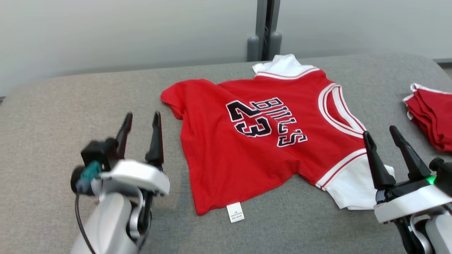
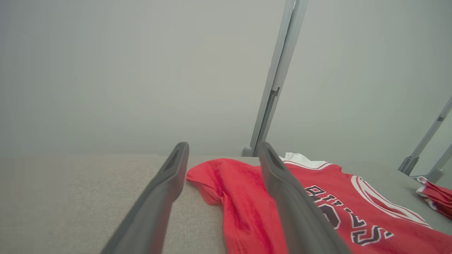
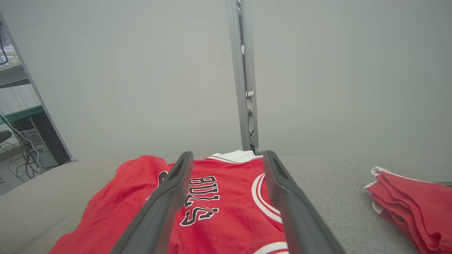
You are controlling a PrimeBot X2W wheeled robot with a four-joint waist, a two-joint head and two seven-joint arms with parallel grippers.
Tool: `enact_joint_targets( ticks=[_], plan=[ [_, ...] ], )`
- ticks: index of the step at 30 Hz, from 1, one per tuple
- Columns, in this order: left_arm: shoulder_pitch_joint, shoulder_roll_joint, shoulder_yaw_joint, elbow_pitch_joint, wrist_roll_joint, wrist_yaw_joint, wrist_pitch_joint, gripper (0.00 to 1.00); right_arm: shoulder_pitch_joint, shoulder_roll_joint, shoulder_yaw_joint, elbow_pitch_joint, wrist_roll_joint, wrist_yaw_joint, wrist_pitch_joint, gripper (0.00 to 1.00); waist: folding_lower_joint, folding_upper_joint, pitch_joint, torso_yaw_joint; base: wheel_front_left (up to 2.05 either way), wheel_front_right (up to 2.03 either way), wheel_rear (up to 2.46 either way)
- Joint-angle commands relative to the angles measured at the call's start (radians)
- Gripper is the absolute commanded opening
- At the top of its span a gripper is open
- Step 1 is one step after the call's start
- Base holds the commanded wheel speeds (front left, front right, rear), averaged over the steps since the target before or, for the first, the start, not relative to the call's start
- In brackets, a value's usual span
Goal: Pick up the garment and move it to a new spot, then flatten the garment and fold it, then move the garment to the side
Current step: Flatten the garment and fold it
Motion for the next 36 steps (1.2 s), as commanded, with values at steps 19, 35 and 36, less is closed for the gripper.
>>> enact_joint_targets(
  ticks=[19,35,36],
  plan=[
    [0.363,-0.09,0.082,-0.172,0.094,-0.049,-0.004,1.0,0.078,0.025,-0.015,-0.067,-0.059,0.0,-0.005,1.0,0.0,-0.0001,-0.042,0.008,0.0,0.0,0.0],
    [0.271,-0.089,-0.143,0.046,-0.191,-0.013,0.16,1.0,0.052,0.034,-0.018,-0.071,-0.057,0.0,-0.005,1.0,0.0,-0.0001,0.005,-0.045,0.0,0.0,0.0],
    [0.264,-0.089,-0.15,0.056,-0.198,-0.003,0.162,1.0,0.051,0.033,-0.021,-0.072,-0.056,0.0,-0.005,1.0,0.0,-0.0001,0.009,-0.047,0.0,0.0,0.0]
  ],
)
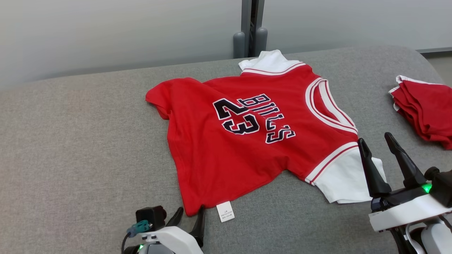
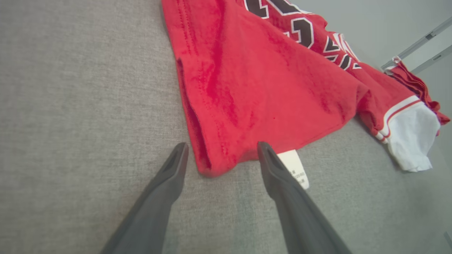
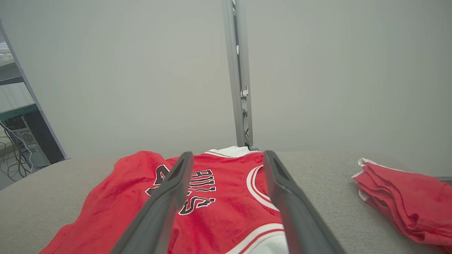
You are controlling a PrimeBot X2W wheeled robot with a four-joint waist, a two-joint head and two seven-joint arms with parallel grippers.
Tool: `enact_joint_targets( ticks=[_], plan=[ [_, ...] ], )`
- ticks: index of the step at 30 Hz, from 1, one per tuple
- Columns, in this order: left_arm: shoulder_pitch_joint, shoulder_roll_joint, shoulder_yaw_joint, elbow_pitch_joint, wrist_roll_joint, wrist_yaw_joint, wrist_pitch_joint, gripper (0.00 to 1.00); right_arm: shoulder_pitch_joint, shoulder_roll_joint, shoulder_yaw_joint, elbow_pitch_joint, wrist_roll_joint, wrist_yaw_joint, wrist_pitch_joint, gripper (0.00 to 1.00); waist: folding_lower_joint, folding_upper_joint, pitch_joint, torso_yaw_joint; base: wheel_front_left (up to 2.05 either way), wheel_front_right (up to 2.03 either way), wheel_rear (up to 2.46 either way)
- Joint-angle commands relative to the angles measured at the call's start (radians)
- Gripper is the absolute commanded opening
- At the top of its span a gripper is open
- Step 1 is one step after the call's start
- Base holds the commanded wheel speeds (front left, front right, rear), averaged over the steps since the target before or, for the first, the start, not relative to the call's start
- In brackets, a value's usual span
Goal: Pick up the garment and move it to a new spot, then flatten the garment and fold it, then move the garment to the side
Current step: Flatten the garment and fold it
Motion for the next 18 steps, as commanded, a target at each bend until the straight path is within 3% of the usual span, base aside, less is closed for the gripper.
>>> enact_joint_targets(
  ticks=[1,5,8,18],
  plan=[
    [-0.016,0.005,-0.005,0.009,-0.002,0.007,0.005,1.0,-0.012,-0.004,-0.005,-0.006,0.003,0.0,-0.005,1.0,0.0,-0.0001,0.007,-0.004,0.0,0.0,0.0],
    [-0.04,0.005,-0.045,0.051,-0.011,0.019,0.032,1.0,-0.014,-0.007,-0.011,-0.008,0.004,0.0,-0.005,1.0,0.0,-0.0001,0.019,-0.006,0.0,0.0,0.0],
    [-0.055,0.004,-0.066,0.075,-0.023,0.012,0.033,0.0,-0.015,-0.007,-0.014,-0.008,0.003,0.0,-0.005,1.0,0.0,-0.0001,0.024,-0.003,0.0,0.0,0.0],
    [-0.108,0.046,-0.04,0.069,0.021,0.029,-0.085,0.0,0.001,0.012,-0.053,0.114,0.007,0.0,-0.004,1.0,0.0,-0.0001,0.011,0.023,0.0,0.0,0.0]
  ],
)
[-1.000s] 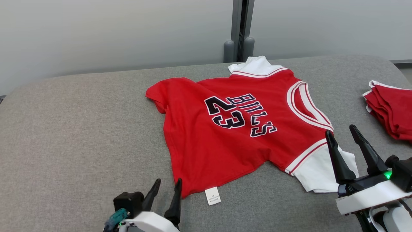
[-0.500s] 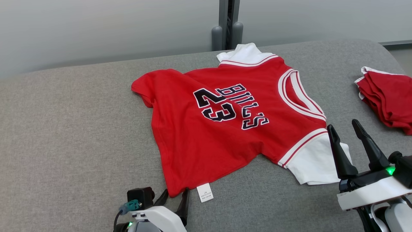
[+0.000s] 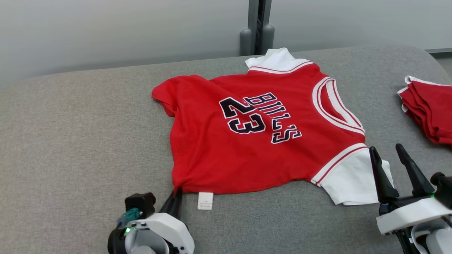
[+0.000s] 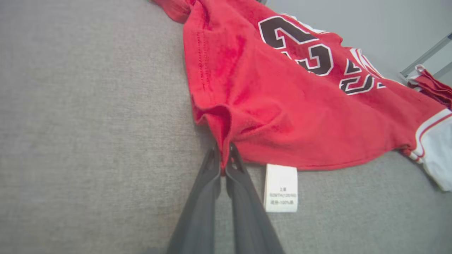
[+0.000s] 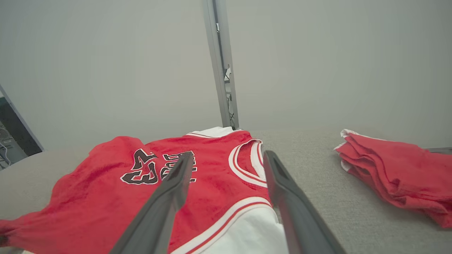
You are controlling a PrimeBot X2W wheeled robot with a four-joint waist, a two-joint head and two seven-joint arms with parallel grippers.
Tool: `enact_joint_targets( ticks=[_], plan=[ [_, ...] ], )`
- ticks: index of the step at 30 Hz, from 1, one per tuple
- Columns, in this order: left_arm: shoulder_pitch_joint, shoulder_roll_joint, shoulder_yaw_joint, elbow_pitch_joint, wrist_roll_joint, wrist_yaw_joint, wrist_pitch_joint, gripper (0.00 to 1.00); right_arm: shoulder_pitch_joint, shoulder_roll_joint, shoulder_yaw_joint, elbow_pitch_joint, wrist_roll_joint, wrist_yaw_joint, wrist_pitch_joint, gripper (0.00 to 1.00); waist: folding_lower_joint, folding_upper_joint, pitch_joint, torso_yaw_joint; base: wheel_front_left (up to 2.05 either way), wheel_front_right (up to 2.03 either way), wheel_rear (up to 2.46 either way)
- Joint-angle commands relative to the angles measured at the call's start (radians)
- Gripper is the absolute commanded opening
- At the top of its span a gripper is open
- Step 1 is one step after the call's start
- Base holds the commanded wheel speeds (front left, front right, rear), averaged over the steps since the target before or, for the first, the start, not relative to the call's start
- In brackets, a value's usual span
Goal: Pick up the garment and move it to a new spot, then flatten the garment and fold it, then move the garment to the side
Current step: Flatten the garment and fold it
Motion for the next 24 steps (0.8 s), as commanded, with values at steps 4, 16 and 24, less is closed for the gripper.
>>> enact_joint_targets(
  ticks=[4,16,24],
  plan=[
    [-0.016,0.034,0.032,-0.026,0.006,0.009,-0.043,0.0,0.005,0.02,-0.024,0.092,0.0,0.0,-0.004,1.0,0.0,0.0,-0.01,0.01,0.0,0.0,0.0],
    [0.025,0.08,0.097,-0.077,0.004,0.044,-0.08,0.0,0.021,0.076,-0.062,0.304,0.102,0.0,-0.003,1.0,0.0,0.0,-0.008,0.009,0.0,0.0,0.0],
    [0.032,0.075,0.083,-0.082,0.013,0.046,-0.082,0.0,-0.002,0.082,-0.034,0.405,0.178,0.0,-0.003,1.0,0.0,0.0,-0.005,0.009,0.0,0.0,0.0]
  ],
)
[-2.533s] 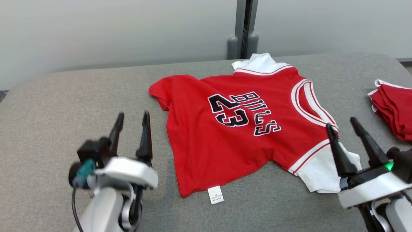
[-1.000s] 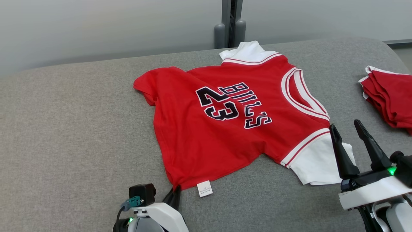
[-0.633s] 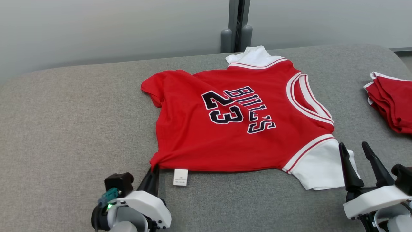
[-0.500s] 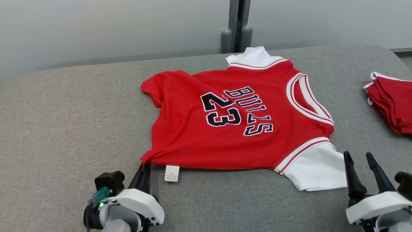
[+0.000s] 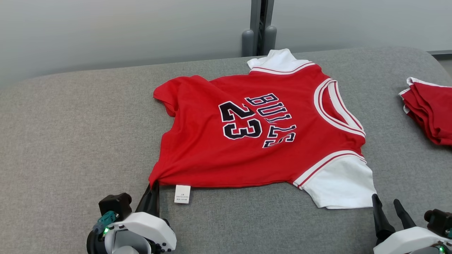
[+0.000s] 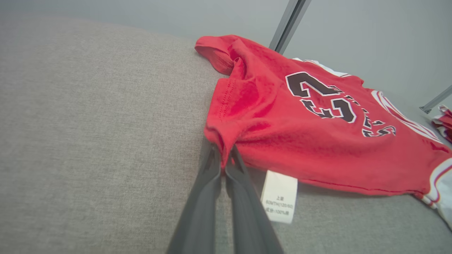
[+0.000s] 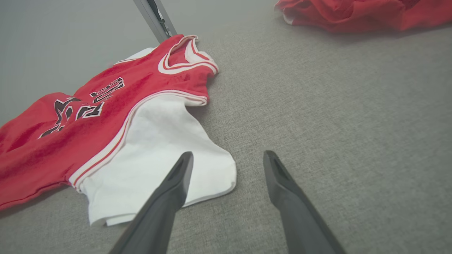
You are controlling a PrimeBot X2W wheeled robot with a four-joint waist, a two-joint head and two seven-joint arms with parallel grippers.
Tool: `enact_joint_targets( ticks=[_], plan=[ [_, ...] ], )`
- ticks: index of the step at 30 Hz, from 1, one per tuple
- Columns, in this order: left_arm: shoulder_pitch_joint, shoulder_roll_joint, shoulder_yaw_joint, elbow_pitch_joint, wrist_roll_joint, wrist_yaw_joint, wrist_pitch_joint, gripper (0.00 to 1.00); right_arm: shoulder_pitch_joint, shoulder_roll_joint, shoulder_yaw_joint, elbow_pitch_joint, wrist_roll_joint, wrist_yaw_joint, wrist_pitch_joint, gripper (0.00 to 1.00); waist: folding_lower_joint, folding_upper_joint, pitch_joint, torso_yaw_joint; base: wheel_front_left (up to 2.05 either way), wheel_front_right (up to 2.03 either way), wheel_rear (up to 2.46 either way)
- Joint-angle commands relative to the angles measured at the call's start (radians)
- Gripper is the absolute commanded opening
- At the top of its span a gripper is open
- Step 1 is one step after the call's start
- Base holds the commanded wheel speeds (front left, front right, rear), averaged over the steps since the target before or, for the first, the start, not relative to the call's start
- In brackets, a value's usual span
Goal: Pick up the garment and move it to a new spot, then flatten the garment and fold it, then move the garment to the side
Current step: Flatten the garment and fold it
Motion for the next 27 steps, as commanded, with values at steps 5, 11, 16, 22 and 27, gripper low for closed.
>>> enact_joint_targets(
  ticks=[5,11,16,22,27],
  plan=[
    [-0.001,0.0,-0.01,0.001,0.01,0.002,-0.005,0.0,-0.026,-0.009,0.03,0.055,0.054,0.0,-0.001,1.0,0.0,-0.0001,0.002,0.004,0.0,0.0,0.0],
    [-0.007,-0.006,-0.02,0.003,0.012,-0.002,-0.005,0.0,-0.051,-0.021,0.071,0.085,0.12,0.0,0.001,0.87,0.0,-0.0001,0.009,0.011,0.0,0.0,0.0],
    [-0.013,-0.008,-0.026,0.006,0.007,-0.007,-0.001,0.0,-0.063,-0.036,0.123,0.086,0.161,0.0,0.001,0.0,0.0,-0.0001,0.011,0.017,0.0,0.0,0.0],
    [-0.021,0.004,-0.011,-0.003,-0.012,-0.015,-0.001,0.0,-0.075,-0.06,0.173,0.049,0.201,0.0,-0.001,0.0,0.0,-0.0001,0.004,0.017,0.0,0.0,0.0],
    [-0.024,0.003,0.002,-0.062,-0.062,-0.086,0.006,0.0,-0.096,-0.088,0.15,-0.075,0.191,0.0,-0.002,0.0,0.0,-0.0001,-0.009,0.007,0.0,0.0,0.0]
  ],
)
